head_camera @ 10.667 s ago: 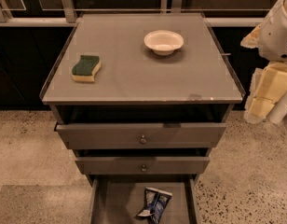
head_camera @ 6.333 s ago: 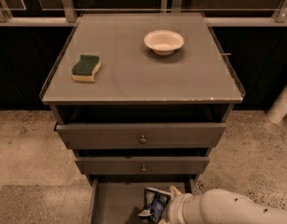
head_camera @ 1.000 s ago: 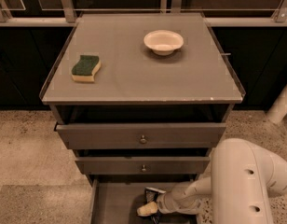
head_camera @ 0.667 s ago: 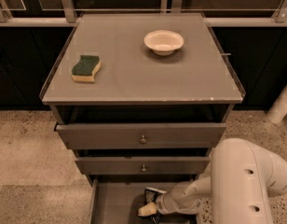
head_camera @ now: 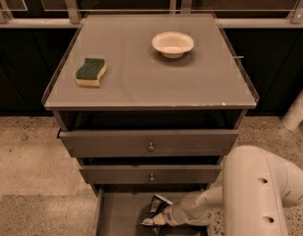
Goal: Pick blue chip bag from bottom drawer and place on counter
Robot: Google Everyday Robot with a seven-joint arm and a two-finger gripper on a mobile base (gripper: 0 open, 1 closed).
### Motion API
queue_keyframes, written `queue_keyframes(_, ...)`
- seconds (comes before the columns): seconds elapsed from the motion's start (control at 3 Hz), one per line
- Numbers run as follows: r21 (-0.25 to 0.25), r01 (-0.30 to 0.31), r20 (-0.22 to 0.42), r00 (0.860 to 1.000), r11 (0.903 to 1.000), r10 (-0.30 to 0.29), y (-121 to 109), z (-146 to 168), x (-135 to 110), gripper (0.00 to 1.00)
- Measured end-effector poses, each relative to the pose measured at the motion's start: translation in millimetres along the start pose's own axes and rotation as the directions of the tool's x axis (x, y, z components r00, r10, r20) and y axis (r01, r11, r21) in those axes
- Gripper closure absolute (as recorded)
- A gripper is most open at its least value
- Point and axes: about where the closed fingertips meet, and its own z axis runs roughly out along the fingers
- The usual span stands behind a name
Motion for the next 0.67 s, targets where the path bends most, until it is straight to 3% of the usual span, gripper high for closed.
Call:
queue_keyframes(0.33,0.000,0.000,0.000,1.000,1.0000,0.000,0.0,0.0,0.0,0.88)
queue_keyframes(0.67,0.000,0.000,0.000,1.000,1.0000,0.000,0.0,0.0,0.0,1.00)
